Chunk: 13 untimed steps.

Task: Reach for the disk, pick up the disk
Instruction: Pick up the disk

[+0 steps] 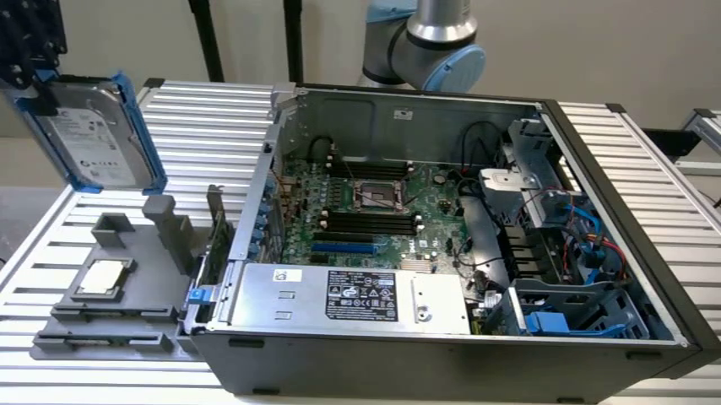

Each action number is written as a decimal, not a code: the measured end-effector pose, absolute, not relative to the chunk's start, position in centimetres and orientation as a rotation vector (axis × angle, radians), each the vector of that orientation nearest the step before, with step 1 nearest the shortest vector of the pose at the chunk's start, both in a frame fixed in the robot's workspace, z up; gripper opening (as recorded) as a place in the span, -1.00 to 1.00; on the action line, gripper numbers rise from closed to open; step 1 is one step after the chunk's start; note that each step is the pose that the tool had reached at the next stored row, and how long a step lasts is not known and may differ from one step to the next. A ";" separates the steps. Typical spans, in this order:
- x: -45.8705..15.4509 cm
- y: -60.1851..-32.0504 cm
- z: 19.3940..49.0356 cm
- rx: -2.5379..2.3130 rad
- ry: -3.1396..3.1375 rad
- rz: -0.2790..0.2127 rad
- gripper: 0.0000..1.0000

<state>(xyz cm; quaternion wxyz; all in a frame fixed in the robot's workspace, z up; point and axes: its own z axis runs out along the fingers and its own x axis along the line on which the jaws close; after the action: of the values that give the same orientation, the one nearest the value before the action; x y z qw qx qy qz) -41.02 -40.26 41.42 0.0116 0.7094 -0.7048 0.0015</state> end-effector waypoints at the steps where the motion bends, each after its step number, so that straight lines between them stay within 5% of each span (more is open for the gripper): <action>1: -40.9 -40.3 41.9 2.213 -2.197 0.005 -0.35; 13: -38.8 -41.5 45.8 2.218 -2.196 -0.001 -0.35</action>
<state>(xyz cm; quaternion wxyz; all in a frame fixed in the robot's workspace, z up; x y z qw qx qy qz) -38.75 -41.55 45.84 0.0099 0.7106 -0.7035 -0.0002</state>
